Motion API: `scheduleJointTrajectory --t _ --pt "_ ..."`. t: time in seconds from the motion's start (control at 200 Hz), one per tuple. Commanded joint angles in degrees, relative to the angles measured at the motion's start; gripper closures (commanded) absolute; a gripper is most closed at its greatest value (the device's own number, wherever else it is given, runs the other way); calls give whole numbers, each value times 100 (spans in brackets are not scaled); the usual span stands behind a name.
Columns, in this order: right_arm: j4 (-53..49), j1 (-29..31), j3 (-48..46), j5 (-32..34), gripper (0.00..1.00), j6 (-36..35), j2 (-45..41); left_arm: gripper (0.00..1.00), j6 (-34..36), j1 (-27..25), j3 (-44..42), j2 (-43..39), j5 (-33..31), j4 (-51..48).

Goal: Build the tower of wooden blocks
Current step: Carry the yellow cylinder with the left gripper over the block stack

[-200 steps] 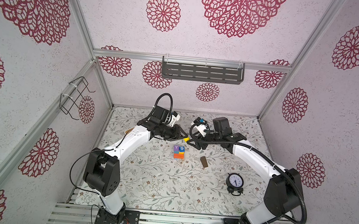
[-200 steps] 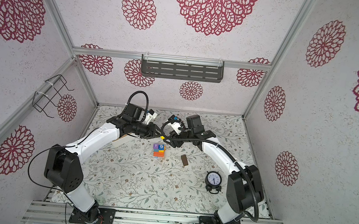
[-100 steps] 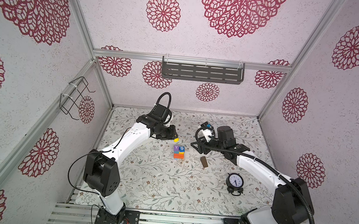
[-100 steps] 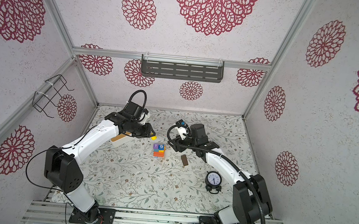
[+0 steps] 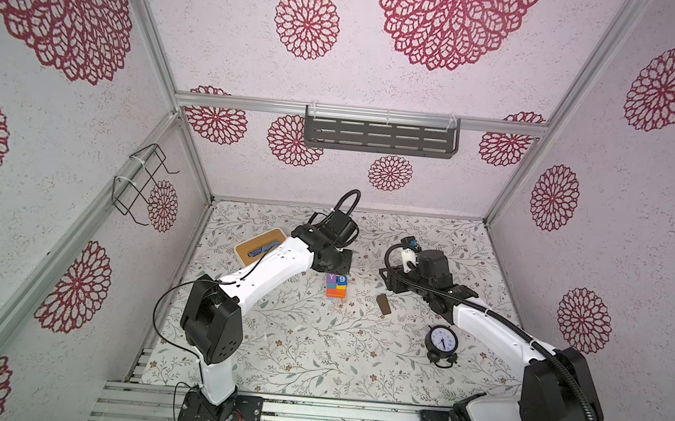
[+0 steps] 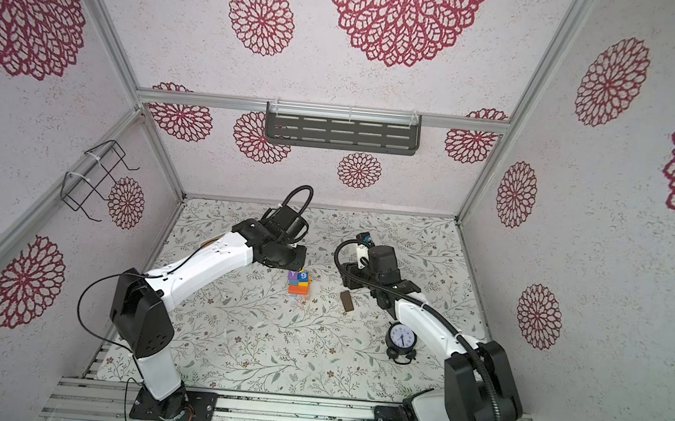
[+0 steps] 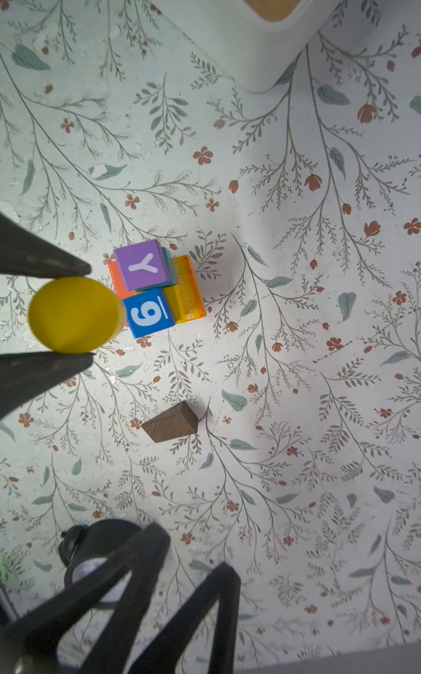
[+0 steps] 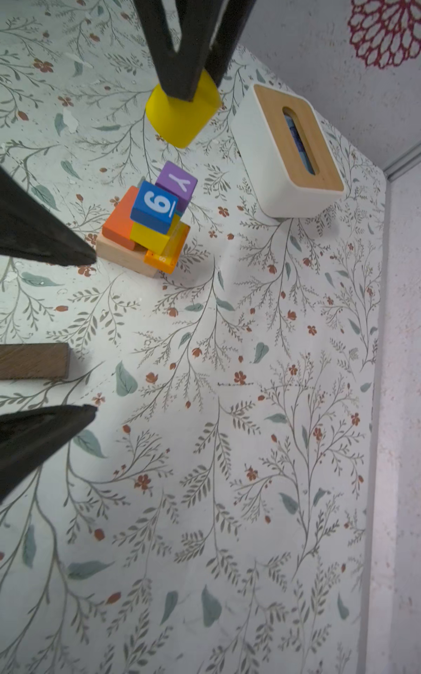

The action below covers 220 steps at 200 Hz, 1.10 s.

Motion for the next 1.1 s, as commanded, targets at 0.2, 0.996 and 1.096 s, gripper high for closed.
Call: scheduleJointTrajectory --t 0.2,0.996,1.096 --pt "314 -200 -368 119 37 368 -433 79 -246 -292 214 325 -1220 -239" --pt "315 -230 -454 -72 38 392 -356 80 -461 -369 -292 292 -953 535" --pt "308 -230 -441 -72 38 392 -349 80 -458 -369 -355 290 -998 558"
